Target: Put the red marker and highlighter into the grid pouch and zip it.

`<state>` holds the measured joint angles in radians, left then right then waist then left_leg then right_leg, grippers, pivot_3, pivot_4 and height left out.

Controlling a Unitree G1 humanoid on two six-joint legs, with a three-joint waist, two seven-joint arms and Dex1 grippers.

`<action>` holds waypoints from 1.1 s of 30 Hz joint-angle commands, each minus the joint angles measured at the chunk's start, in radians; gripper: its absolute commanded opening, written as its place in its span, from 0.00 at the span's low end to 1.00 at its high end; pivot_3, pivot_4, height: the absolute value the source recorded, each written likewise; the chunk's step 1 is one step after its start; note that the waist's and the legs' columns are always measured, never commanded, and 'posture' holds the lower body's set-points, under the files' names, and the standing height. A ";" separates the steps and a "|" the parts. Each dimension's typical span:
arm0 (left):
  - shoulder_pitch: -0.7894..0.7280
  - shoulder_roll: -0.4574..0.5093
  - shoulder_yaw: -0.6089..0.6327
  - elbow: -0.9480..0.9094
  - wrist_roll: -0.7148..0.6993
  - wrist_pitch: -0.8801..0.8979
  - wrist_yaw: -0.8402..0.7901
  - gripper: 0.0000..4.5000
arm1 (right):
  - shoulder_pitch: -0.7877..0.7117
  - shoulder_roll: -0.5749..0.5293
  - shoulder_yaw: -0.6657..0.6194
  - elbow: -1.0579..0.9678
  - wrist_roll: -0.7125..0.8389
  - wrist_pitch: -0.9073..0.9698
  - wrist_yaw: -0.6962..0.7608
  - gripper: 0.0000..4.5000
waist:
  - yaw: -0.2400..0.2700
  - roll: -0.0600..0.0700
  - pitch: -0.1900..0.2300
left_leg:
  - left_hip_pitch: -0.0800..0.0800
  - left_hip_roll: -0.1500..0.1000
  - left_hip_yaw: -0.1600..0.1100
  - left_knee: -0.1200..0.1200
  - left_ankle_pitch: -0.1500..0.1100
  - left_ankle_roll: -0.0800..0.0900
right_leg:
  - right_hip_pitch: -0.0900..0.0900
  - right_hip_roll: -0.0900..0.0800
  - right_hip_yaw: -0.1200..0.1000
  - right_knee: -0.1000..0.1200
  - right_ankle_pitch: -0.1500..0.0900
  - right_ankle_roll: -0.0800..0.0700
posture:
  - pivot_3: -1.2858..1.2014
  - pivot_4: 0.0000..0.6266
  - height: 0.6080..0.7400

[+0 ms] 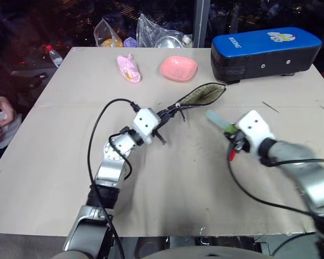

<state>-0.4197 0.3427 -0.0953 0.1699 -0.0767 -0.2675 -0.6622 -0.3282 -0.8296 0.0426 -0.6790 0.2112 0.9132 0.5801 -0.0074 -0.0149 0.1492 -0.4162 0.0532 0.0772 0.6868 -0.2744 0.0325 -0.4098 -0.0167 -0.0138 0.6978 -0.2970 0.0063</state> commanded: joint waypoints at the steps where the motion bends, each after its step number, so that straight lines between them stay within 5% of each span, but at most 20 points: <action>1: -0.013 0.006 -0.023 -0.021 0.011 -0.044 -0.024 0.00 | -0.042 -0.115 -0.066 0.016 -0.014 -0.194 0.131 0.19 | -0.005 -0.001 -0.001 | 0.000 0.000 0.000 0.000 0.000 0.000 | 0.000 0.000 0.000 0.000 0.000 0.000 | 0.52 0.24 0.82; 7: -0.016 -0.001 -0.037 -0.015 0.018 -0.056 -0.020 0.00 | -0.086 -0.206 0.018 0.159 -0.131 -0.456 0.225 0.19 | -0.004 -0.001 -0.001 | 0.001 0.001 0.001 0.000 0.002 -0.003 | 0.000 0.001 0.001 0.000 0.000 0.000 | 0.52 0.24 0.82; 20: 0.015 0.029 -0.089 -0.047 0.059 -0.131 -0.063 0.00 | -0.219 -0.173 0.180 0.421 -0.368 -0.811 0.296 0.19 | -0.001 -0.001 0.000 | 0.002 0.001 0.003 0.001 0.002 -0.003 | 0.000 0.000 0.002 0.001 0.000 0.000 | 0.52 0.24 0.82; 33: 0.024 -0.025 -0.100 -0.050 -0.010 -0.153 -0.082 0.00 | -0.381 0.021 0.294 0.692 -0.484 -1.275 0.281 0.19 | 0.005 -0.001 0.000 | 0.001 0.001 0.004 0.002 0.002 -0.003 | 0.000 -0.001 0.002 0.002 0.000 0.000 | 0.52 0.24 0.82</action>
<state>-0.3956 0.3327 -0.2012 0.1671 -0.0446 -0.4065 -0.7424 -0.6894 -0.8100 0.3465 0.0136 -0.2740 -0.2979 0.8645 -0.0023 -0.0158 0.1488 -0.4147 0.0546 0.0814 0.6891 -0.2725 0.0294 -0.4100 -0.0176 -0.0117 0.6994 -0.2968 0.0065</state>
